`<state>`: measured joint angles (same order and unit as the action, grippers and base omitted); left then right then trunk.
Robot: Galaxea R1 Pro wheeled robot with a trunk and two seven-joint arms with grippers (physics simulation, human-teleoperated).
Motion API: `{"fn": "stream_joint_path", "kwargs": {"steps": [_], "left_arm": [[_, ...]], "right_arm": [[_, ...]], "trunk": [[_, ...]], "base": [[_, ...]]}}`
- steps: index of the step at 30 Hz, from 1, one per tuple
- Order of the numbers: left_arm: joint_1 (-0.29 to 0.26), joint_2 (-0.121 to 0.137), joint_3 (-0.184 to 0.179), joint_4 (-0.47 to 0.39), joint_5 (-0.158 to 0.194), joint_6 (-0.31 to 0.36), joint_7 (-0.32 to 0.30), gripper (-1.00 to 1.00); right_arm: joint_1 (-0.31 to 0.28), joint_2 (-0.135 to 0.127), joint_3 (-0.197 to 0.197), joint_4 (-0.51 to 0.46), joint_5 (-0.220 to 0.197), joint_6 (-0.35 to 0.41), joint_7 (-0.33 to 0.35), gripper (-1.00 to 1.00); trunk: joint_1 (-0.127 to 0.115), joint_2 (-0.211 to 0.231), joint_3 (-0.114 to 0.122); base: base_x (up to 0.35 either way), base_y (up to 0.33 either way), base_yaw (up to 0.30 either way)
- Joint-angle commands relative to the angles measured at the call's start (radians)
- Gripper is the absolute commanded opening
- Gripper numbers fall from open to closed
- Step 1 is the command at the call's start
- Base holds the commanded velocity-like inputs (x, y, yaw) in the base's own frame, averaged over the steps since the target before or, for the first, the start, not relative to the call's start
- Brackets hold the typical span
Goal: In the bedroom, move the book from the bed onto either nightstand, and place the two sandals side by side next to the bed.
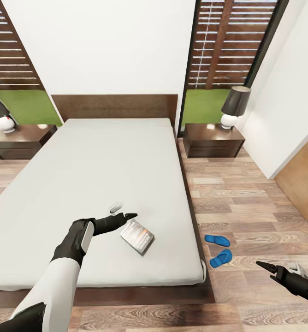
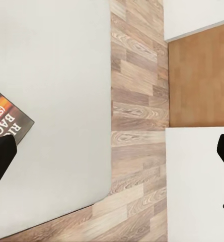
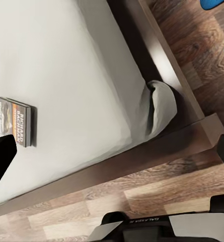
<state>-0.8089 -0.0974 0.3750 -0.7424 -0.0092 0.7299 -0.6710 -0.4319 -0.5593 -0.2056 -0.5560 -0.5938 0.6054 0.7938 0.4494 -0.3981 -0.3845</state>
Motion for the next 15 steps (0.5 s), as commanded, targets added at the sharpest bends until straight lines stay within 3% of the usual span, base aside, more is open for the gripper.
{"fn": "stream_joint_path", "kwargs": {"steps": [1,15], "left_arm": [[-0.001,-0.001,0.006,0.0,-0.001,0.008,-0.004,1.0],[-0.001,-0.001,0.007,0.0,0.0,0.008,-0.004,1.0]], "right_arm": [[-0.001,0.0,-0.002,0.0,-0.004,0.007,0.002,1.0],[-0.001,0.001,-0.002,-0.001,-0.004,0.006,0.004,1.0]], "trunk": [[0.001,-0.002,-0.003],[0.001,-0.002,-0.006]], "base": [[0.036,0.0,0.0],[0.006,0.0,0.0]]}}
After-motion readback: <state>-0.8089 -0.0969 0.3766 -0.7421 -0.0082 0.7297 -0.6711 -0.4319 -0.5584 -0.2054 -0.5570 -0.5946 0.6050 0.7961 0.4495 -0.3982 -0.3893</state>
